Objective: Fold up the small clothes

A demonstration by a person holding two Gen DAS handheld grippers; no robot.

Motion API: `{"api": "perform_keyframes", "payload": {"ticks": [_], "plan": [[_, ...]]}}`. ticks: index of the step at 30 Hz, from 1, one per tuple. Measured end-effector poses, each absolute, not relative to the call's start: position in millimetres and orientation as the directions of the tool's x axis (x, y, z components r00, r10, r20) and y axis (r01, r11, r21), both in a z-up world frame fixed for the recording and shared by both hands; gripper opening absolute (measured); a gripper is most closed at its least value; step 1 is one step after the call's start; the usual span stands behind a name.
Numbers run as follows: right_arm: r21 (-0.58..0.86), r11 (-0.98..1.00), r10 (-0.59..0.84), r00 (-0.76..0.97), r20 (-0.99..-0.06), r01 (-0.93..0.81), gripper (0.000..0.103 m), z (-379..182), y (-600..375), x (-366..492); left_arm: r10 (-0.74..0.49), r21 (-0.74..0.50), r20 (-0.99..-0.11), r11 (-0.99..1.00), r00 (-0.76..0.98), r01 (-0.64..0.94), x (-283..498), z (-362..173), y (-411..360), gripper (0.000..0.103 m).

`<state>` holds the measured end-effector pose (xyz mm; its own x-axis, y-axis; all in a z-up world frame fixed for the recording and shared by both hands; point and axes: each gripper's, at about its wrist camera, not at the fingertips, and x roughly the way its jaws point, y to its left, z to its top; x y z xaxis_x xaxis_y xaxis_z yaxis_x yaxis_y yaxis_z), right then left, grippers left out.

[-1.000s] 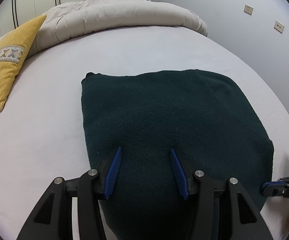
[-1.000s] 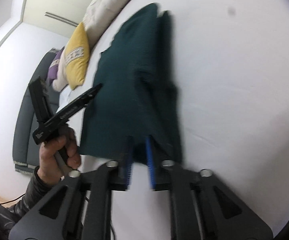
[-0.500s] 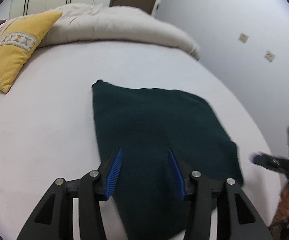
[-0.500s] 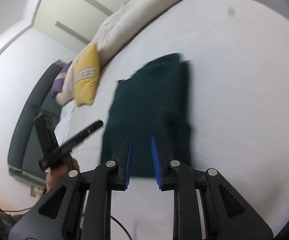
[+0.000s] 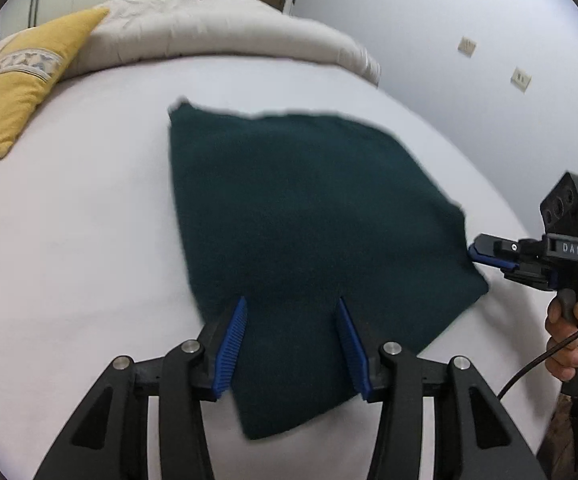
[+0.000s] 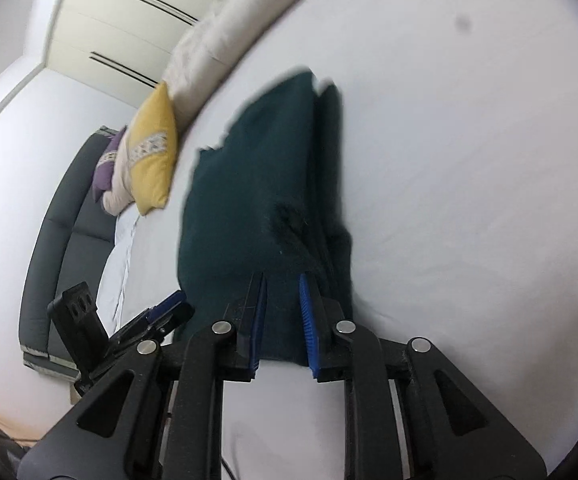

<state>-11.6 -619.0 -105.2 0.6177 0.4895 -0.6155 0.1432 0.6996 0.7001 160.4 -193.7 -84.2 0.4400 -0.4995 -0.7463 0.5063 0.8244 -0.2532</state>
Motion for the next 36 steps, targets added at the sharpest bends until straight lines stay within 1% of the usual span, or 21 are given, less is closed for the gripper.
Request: {"api": "perform_keyframes", "payload": {"ticks": [3,4,5,7,8,10,12,13,14,15,16,17,18,19,21,22,25,29,32,35,36], "plan": [[0.703,0.706,0.502,0.641,-0.581,0.085,0.036,-83.2,-614.8,2.3,-0.511,-0.279,-0.710,0.836,0.485,0.472,179.9,-65.0,-179.1,0.050],[0.717,0.694,0.521,0.640,-0.565,0.067,0.051,-78.4,-611.6,12.4,-0.509,-0.282,-0.706,0.839,0.491,0.465,187.8,-61.6,-178.9,0.050],[0.719,0.693,0.530,0.637,-0.560,0.056,0.058,-75.0,-607.5,22.1,-0.502,-0.273,-0.704,0.844,0.502,0.461,197.6,-58.5,-181.6,0.050],[0.710,0.704,0.552,0.610,-0.569,0.025,0.058,-68.8,-595.9,49.2,-0.483,-0.250,-0.718,0.851,0.501,0.462,214.4,-60.4,-192.1,0.050],[0.710,0.704,0.566,0.591,-0.574,0.016,0.058,-68.4,-597.7,60.1,-0.475,-0.250,-0.750,0.848,0.460,0.468,225.9,-70.5,-203.0,0.050],[0.676,0.732,0.527,0.558,-0.641,0.084,0.056,-86.6,-591.2,89.2,-0.453,-0.240,-0.784,0.851,0.425,0.466,233.9,-90.6,-213.4,0.051],[0.665,0.739,0.500,0.573,-0.650,0.109,0.048,-90.6,-596.9,105.5,-0.460,-0.236,-0.768,0.850,0.445,0.471,230.8,-93.7,-212.0,0.052],[0.682,0.721,0.498,0.591,-0.634,0.124,0.037,-94.7,-607.8,107.9,-0.469,-0.252,-0.766,0.848,0.440,0.465,230.0,-92.1,-208.7,0.052],[0.698,0.697,0.481,0.613,-0.627,0.168,0.035,-98.2,-620.8,106.6,-0.474,-0.261,-0.759,0.850,0.446,0.458,227.9,-88.5,-203.4,0.052],[0.718,0.667,0.465,0.642,-0.609,0.198,0.035,-98.8,-633.3,101.1,-0.472,-0.260,-0.753,0.854,0.459,0.450,225.7,-85.3,-198.2,0.052],[0.714,0.661,0.418,0.678,-0.605,0.230,0.042,-95.0,-645.4,94.0,-0.470,-0.262,-0.743,0.859,0.476,0.440,225.4,-81.8,-189.9,0.052],[0.686,0.677,0.361,0.691,-0.626,0.268,0.052,-92.3,-652.6,89.9,-0.469,-0.268,-0.735,0.864,0.490,0.427,226.3,-80.1,-183.0,0.052],[0.666,0.686,0.326,0.694,-0.642,0.294,0.054,-88.6,-659.0,85.1,-0.469,-0.286,-0.726,0.871,0.504,0.399,232.9,-78.6,-173.7,0.054],[0.676,0.678,0.340,0.694,-0.635,0.287,0.056,-86.3,-661.3,81.1,-0.475,-0.314,-0.721,0.873,0.505,0.373,241.1,-79.5,-165.3,0.061],[0.684,0.681,0.373,0.680,-0.630,0.260,0.060,-82.3,-660.7,79.0,-0.499,-0.386,-0.724,0.865,0.476,0.319,255.4,-86.0,-153.2,0.065],[0.667,0.702,0.384,0.654,-0.651,0.252,0.064,-80.7,-654.0,81.8,-0.519,-0.421,-0.729,0.854,0.445,0.306,261.4,-91.0,-151.8,0.065],[0.674,0.702,0.458,0.579,-0.675,0.230,0.064,-93.5,-647.3,84.0,-0.618,-0.538,-0.708,0.786,0.342,0.306,268.5,-105.2,-157.6,0.073],[0.681,0.688,0.490,0.532,-0.691,0.250,0.064,-119.5,-645.3,73.1,-0.685,-0.637,-0.685,0.728,0.247,0.251,275.7,-127.2,-167.3,0.075],[0.706,0.665,0.517,0.531,-0.671,0.245,0.065,-133.3,-635.0,87.2,-0.688,-0.644,-0.682,0.725,0.247,0.243,278.1,-128.8,-170.9,0.075],[0.691,0.675,0.513,0.510,-0.691,0.257,0.064,-140.3,-623.2,107.5,-0.678,-0.638,-0.695,0.735,0.238,0.230,281.9,-128.2,-176.9,0.074],[0.680,0.682,0.504,0.501,-0.704,0.269,0.063,-141.3,-619.4,114.9,-0.668,-0.626,-0.706,0.744,0.235,0.235,279.6,-126.9,-179.0,0.071]]}}
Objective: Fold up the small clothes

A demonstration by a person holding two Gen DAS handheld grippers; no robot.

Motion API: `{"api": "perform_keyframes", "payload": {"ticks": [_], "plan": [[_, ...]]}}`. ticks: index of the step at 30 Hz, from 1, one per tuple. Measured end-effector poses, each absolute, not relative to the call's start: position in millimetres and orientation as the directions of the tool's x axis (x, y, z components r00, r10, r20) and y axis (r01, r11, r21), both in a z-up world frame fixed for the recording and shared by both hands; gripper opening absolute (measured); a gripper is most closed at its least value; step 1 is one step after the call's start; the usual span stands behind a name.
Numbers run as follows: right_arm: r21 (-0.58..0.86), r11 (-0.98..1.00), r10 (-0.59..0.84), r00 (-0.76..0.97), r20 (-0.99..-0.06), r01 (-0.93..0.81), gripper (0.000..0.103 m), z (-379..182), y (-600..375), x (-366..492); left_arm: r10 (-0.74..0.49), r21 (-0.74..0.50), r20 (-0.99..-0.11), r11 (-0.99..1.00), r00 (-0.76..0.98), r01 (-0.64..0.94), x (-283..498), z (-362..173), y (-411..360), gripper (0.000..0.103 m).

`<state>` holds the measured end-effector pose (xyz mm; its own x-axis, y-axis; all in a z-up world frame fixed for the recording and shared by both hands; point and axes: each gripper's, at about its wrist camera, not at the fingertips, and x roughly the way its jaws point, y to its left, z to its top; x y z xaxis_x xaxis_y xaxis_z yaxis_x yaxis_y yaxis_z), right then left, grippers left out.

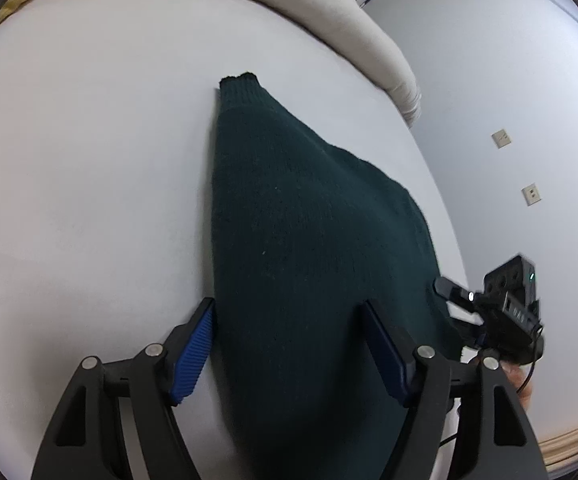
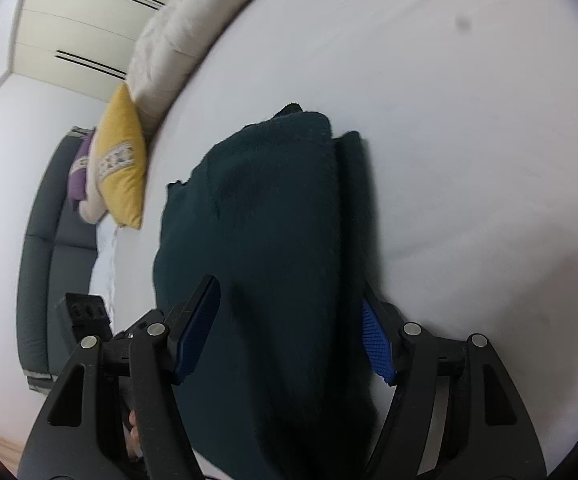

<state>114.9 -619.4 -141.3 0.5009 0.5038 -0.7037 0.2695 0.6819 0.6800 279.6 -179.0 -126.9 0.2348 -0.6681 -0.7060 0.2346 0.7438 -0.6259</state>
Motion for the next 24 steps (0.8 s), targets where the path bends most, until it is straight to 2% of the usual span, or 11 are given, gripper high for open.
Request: {"api": "perform_keyframes", "payload": {"ticks": [2,5,8,12,15,24], "plan": [[0.633,0.722,0.467,0.479,-0.743,0.279,0.044,-138.6,-612.7,124.0,-0.647,-0.601,-0.726,0.761,0.232,0.243,280.2,-125.7,-185.2,0.068],[0.522,0.812,0.385,0.431,-0.816,0.262,0.033,-129.8,-592.9,133.5,-0.617,-0.566,-0.755,0.784,0.223,0.255,280.2,-123.3,-191.6,0.061],[0.436,0.867,0.310,0.424,-0.851,0.240,0.025,-119.1,-576.8,134.4,-0.590,-0.535,-0.776,0.803,0.222,0.261,280.3,-117.6,-196.4,0.052],[0.282,0.937,0.176,0.418,-0.891,0.207,0.022,-102.9,-550.7,136.3,-0.532,-0.461,-0.810,0.837,0.247,0.293,275.0,-105.2,-203.6,0.040],[0.213,0.957,0.110,0.428,-0.897,0.199,0.021,-87.7,-537.5,132.2,-0.519,-0.446,-0.816,0.845,0.254,0.295,273.6,-96.9,-201.3,0.036],[0.241,0.962,0.144,0.508,-0.849,0.130,0.020,-13.7,-480.9,96.0,-0.510,-0.415,-0.795,0.853,0.329,0.318,237.4,-28.0,-153.2,0.034]]}}
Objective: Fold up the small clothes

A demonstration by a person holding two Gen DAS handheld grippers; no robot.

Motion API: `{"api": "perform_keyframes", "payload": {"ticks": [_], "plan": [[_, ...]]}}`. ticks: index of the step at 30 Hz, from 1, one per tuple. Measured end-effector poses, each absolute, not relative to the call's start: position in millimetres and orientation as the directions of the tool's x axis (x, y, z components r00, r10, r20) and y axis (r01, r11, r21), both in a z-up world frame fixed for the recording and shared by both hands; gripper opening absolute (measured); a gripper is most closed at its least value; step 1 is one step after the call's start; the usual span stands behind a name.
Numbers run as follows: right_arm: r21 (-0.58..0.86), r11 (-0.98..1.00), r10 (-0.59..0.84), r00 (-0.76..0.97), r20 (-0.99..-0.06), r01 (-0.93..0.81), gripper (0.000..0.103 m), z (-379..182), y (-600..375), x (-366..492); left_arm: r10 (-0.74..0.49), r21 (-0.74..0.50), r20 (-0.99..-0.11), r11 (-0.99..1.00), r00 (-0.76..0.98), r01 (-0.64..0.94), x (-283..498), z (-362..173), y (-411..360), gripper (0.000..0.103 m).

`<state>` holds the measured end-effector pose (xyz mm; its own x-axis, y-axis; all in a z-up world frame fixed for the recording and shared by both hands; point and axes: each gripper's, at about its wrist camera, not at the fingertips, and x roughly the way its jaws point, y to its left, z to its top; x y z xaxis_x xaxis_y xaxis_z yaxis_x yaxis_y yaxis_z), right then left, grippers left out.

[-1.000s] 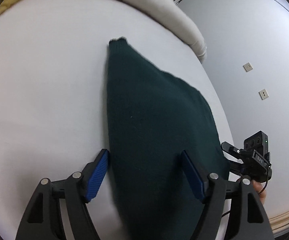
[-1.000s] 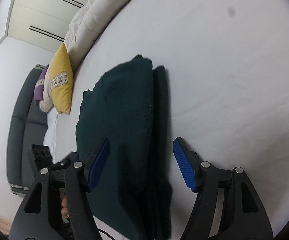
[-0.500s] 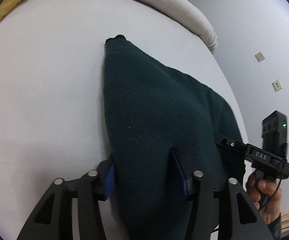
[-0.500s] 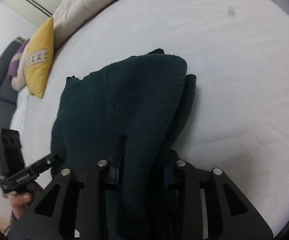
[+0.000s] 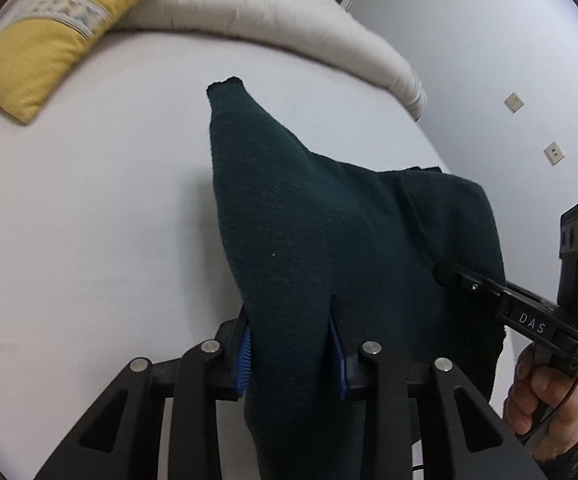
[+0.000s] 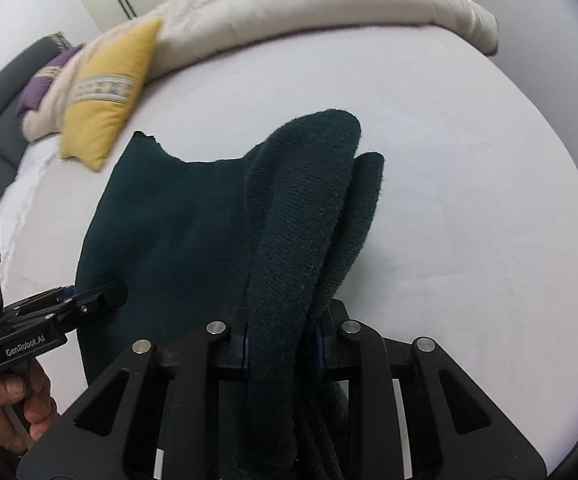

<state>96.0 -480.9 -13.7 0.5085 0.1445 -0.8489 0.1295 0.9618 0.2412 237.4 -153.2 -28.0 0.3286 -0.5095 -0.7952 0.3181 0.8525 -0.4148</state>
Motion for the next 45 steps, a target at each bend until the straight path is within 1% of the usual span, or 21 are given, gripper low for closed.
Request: {"api": "perform_keyframes", "payload": {"ticks": [5,8,10,12,15,19,22,27,29,31,33,34,35,37,40,43,45], "plan": [[0.316,0.946,0.231,0.524,-0.820,0.077,0.020,36.9,-437.2,66.9,-0.516,-0.406,-0.784,0.847,0.345,0.345,199.8,16.4,-97.3,0.034],[0.361,0.932,0.291,0.524,-0.800,0.034,0.020,62.8,-405.8,48.2,-0.522,-0.418,-0.776,0.846,0.354,0.330,177.8,32.6,-57.0,0.034],[0.396,0.918,0.335,0.520,-0.786,0.006,0.020,76.8,-378.5,36.3,-0.514,-0.407,-0.777,0.851,0.362,0.333,165.7,40.6,-43.7,0.034],[0.413,0.910,0.365,0.511,-0.778,-0.022,0.020,83.6,-355.6,23.2,-0.499,-0.388,-0.785,0.858,0.367,0.335,152.5,47.9,-30.4,0.034],[0.421,0.905,0.394,0.500,-0.771,-0.064,0.020,85.1,-318.4,0.5,-0.485,-0.377,-0.792,0.866,0.371,0.328,130.0,43.4,-3.0,0.034],[0.461,0.885,0.434,0.481,-0.762,-0.069,0.020,60.9,-288.7,-18.2,-0.480,-0.391,-0.799,0.872,0.361,0.293,116.3,16.5,20.6,0.034],[0.482,0.875,0.447,0.464,-0.765,-0.047,0.020,30.9,-276.0,-25.4,-0.465,-0.387,-0.811,0.881,0.354,0.272,115.3,-9.9,31.2,0.034],[0.498,0.867,0.449,0.420,-0.789,0.010,0.020,-39.6,-277.9,-5.0,-0.433,-0.379,-0.844,0.899,0.316,0.220,120.0,-58.4,41.2,0.035],[0.511,0.858,0.453,0.393,-0.800,0.050,0.020,-67.2,-281.3,4.9,-0.406,-0.357,-0.864,0.911,0.296,0.207,122.2,-79.5,41.0,0.036],[0.493,0.865,0.428,0.378,-0.821,0.091,0.020,-90.0,-285.8,6.2,-0.403,-0.354,-0.864,0.912,0.302,0.205,122.3,-89.0,41.9,0.039],[0.530,0.841,0.458,0.377,-0.805,0.112,0.022,-110.0,-295.5,4.7,-0.413,-0.362,-0.857,0.908,0.309,0.209,121.5,-93.2,42.9,0.042],[0.562,0.818,0.485,0.381,-0.787,0.120,0.023,-117.8,-301.6,3.4,-0.410,-0.358,-0.857,0.909,0.311,0.212,120.8,-94.1,42.2,0.046],[0.584,0.802,0.503,0.385,-0.773,0.124,0.024,-122.0,-305.3,2.3,-0.402,-0.347,-0.860,0.912,0.313,0.218,120.3,-95.1,40.8,0.048],[0.613,0.780,0.528,0.397,-0.751,0.124,0.025,-130.8,-309.2,2.7,-0.388,-0.330,-0.863,0.917,0.322,0.223,121.6,-97.6,39.8,0.056],[0.663,0.740,0.571,0.413,-0.710,0.116,0.027,-138.2,-312.5,5.8,-0.404,-0.357,-0.856,0.913,0.323,0.197,123.1,-103.1,45.9,0.062],[0.709,0.692,0.606,0.422,-0.674,0.139,0.029,-137.6,-320.9,5.8,-0.428,-0.388,-0.840,0.903,0.332,0.184,119.5,-102.0,50.9,0.063],[0.668,0.730,0.555,0.445,-0.703,0.145,0.033,-124.0,-323.7,-2.5,-0.432,-0.394,-0.834,0.902,0.343,0.178,115.4,-98.9,54.5,0.062]]}}
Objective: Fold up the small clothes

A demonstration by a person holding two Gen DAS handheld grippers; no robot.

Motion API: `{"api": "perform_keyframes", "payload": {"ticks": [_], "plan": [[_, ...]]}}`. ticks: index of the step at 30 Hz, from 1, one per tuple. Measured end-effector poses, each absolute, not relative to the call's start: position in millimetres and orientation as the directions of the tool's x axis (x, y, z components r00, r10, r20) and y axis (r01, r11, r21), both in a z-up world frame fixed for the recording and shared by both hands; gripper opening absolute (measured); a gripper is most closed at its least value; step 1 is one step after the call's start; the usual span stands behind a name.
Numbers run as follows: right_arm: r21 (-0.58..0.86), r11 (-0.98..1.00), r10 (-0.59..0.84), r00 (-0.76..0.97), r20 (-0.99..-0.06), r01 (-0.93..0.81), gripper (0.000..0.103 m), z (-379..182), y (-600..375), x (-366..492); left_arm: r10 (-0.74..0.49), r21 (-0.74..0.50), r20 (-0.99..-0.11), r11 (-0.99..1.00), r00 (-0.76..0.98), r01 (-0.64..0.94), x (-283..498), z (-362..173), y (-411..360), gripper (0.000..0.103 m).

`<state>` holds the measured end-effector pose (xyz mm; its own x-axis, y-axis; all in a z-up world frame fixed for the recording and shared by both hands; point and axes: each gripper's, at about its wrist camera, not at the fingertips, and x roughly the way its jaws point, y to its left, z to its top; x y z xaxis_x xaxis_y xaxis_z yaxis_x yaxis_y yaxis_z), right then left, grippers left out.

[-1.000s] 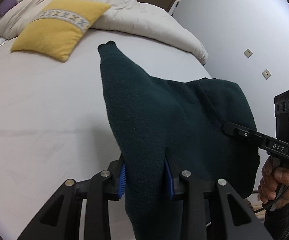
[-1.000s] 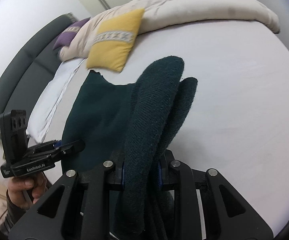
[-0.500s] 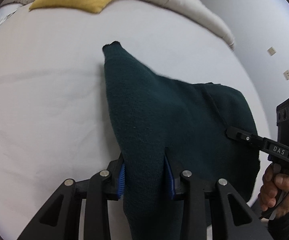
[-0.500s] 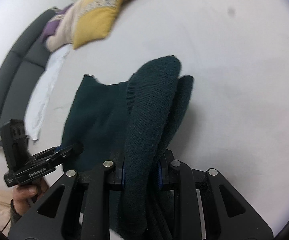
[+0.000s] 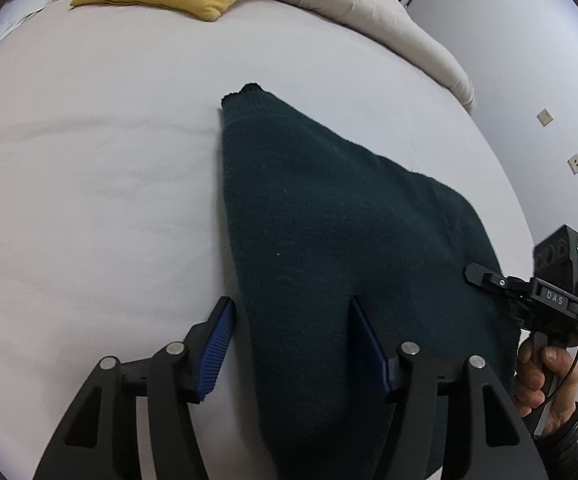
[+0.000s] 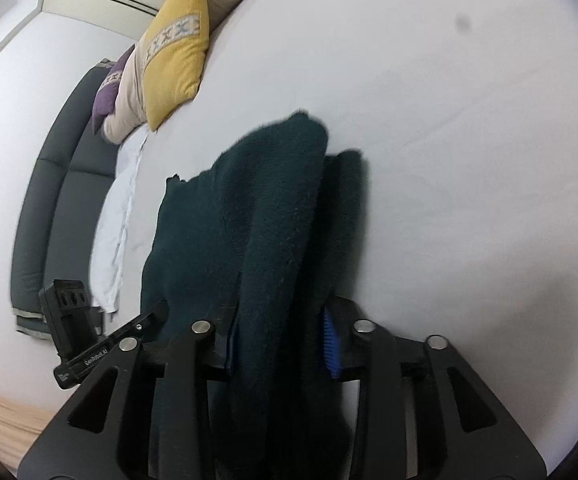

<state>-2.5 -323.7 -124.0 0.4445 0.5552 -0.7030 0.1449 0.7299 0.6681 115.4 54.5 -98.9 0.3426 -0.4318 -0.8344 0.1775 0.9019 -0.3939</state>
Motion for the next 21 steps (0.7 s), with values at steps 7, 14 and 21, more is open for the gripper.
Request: {"api": "perform_keyframes", "payload": {"ticks": [7,14,21], "plan": [[0.672,0.733,0.509,0.571,-0.644,0.105,0.033,-56.2,-344.6,-52.6,-0.304,-0.283,-0.809,0.952,0.503,0.120,87.6,-57.5,71.0,0.060],[0.747,0.662,0.692,0.435,-0.577,-0.063,0.033,-61.5,-295.0,-61.6,-0.382,-0.296,-0.746,0.924,0.546,0.242,55.8,-40.6,47.8,0.060],[0.852,0.506,0.749,0.419,-0.513,0.137,0.000,-147.6,-341.9,-63.8,-0.377,-0.301,-0.782,0.926,0.496,0.230,61.7,-69.8,34.6,0.058]]}}
